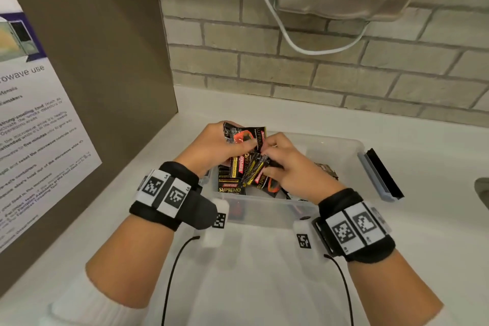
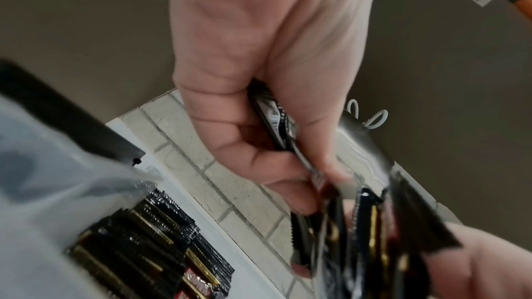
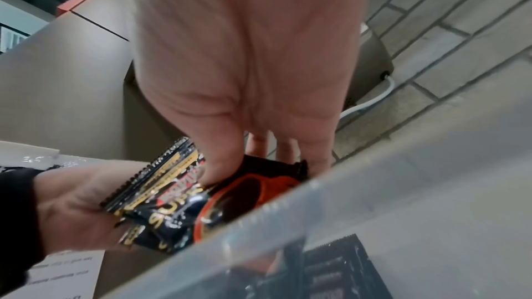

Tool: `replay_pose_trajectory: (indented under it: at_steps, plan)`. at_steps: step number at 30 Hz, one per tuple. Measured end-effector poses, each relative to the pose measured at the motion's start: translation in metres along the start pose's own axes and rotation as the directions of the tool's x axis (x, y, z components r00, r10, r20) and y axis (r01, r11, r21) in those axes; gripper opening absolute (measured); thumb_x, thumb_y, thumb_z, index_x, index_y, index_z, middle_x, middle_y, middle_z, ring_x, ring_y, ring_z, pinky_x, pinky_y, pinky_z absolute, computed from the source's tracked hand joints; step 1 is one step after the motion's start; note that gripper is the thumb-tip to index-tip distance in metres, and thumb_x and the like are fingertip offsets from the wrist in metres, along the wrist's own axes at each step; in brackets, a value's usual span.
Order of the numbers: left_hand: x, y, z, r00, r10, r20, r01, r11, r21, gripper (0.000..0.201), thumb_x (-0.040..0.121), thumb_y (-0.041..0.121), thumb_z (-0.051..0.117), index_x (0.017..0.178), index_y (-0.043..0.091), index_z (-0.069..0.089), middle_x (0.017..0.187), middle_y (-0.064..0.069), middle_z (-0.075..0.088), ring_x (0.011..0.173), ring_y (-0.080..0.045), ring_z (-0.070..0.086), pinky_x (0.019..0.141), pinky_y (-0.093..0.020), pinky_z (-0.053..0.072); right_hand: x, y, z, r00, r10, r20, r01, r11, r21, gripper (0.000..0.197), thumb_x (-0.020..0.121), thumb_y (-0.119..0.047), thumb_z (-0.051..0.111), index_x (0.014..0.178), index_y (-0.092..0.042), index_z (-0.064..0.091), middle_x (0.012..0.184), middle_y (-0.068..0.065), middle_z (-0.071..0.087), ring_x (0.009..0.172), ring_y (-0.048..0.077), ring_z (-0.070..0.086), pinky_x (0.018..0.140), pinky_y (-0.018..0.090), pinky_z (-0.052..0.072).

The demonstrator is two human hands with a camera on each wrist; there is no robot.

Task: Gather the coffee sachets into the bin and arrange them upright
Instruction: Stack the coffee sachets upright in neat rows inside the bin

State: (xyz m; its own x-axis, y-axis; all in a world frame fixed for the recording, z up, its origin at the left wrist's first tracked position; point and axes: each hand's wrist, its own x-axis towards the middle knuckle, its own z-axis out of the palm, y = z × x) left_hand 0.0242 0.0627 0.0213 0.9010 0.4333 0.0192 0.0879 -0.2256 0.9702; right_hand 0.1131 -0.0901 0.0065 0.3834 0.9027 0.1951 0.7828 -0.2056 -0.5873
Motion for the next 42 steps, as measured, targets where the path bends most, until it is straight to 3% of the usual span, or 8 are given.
replay_pose_trajectory:
  at_steps: [7,10,14,19,31,34,38,42]
  plan:
    - [0.001,-0.005,0.003,0.989,-0.120,-0.086,0.093,0.959,-0.267,0.027,0.092,0.018,0.055,0.117,0.009,0.058,0.106,-0.008,0.066,0.086,-0.013,0.064,0.072,-0.029,0.057,-0.007,0.000,0.002,0.999,0.017,-0.029,-0.018,0.999,-0.041,0.012,0.089,-0.003,0.056,0.098,-0.006,0.064,0.100,-0.005,0.049,0.097,0.012,0.039,0.087,0.024,0.034]
    - [-0.001,-0.010,0.001,0.986,-0.115,-0.124,0.055,0.911,-0.408,0.026,0.093,0.013,0.053,0.119,0.011,0.055,0.110,-0.010,0.065,0.089,-0.016,0.065,0.071,-0.030,0.059,-0.014,0.001,0.000,0.982,0.113,-0.150,-0.080,0.974,0.214,0.026,0.089,-0.001,0.054,0.081,-0.026,0.056,0.084,-0.012,0.054,0.083,0.002,0.053,0.075,0.019,0.041]
    - [-0.005,-0.017,0.004,0.975,-0.083,-0.205,-0.061,0.790,-0.611,0.030,0.092,0.005,0.052,0.121,0.011,0.051,0.114,-0.010,0.063,0.100,-0.021,0.065,0.077,-0.034,0.059,-0.020,0.003,0.004,0.920,0.283,-0.271,0.046,0.609,0.792,0.025,0.094,0.004,0.042,0.105,-0.018,0.048,0.094,0.001,0.060,0.066,0.007,0.063,0.055,0.026,0.055]
    - [-0.006,-0.020,0.018,0.976,-0.029,-0.216,-0.135,0.696,-0.706,0.043,0.090,-0.003,0.052,0.130,0.010,0.046,0.118,-0.013,0.063,0.103,-0.021,0.065,0.080,-0.033,0.057,-0.013,-0.005,0.020,0.891,0.371,-0.261,0.192,0.211,0.958,0.045,0.096,0.003,0.038,0.137,-0.014,0.035,0.118,0.005,0.060,0.101,0.022,0.061,0.087,0.048,0.049]
    - [-0.012,-0.011,0.033,0.999,0.036,0.029,0.000,0.631,-0.776,0.039,0.099,0.023,0.039,0.135,0.008,0.042,0.131,-0.018,0.055,0.120,-0.030,0.055,0.094,-0.044,0.050,0.002,-0.012,0.027,0.893,0.423,-0.153,0.062,0.221,0.973,0.031,0.099,-0.008,0.037,0.128,-0.008,0.048,0.117,0.010,0.064,0.101,0.021,0.063,0.088,0.041,0.049]
    - [-0.011,-0.011,0.030,0.994,0.088,-0.071,-0.111,0.632,-0.767,0.030,0.101,0.023,0.034,0.128,0.022,0.046,0.127,-0.009,0.057,0.111,-0.024,0.058,0.088,-0.034,0.051,0.003,-0.007,0.020,0.845,0.503,-0.182,0.038,0.282,0.959,0.028,0.099,-0.009,0.038,0.124,-0.010,0.049,0.119,0.010,0.063,0.103,0.021,0.063,0.089,0.042,0.051]
    - [-0.011,-0.013,0.030,0.942,0.298,-0.154,-0.326,0.919,-0.220,0.041,0.099,0.012,0.038,0.121,0.043,0.054,0.131,0.003,0.050,0.117,-0.008,0.049,0.099,-0.022,0.040,0.007,-0.005,0.024,0.752,0.605,-0.262,-0.022,0.420,0.907,0.020,0.099,-0.010,0.040,0.116,-0.014,0.048,0.114,0.009,0.064,0.097,0.021,0.065,0.089,0.047,0.052]
    - [-0.014,-0.021,0.045,0.945,0.312,0.096,-0.320,0.943,0.090,0.049,0.097,0.021,0.044,0.137,0.043,0.027,0.145,0.012,0.023,0.132,0.004,0.020,0.108,-0.009,0.021,0.014,-0.011,0.029,0.720,0.629,-0.293,-0.049,0.467,0.883,0.017,0.099,-0.012,0.038,0.115,-0.015,0.042,0.112,0.008,0.061,0.103,0.024,0.062,0.091,0.046,0.052]
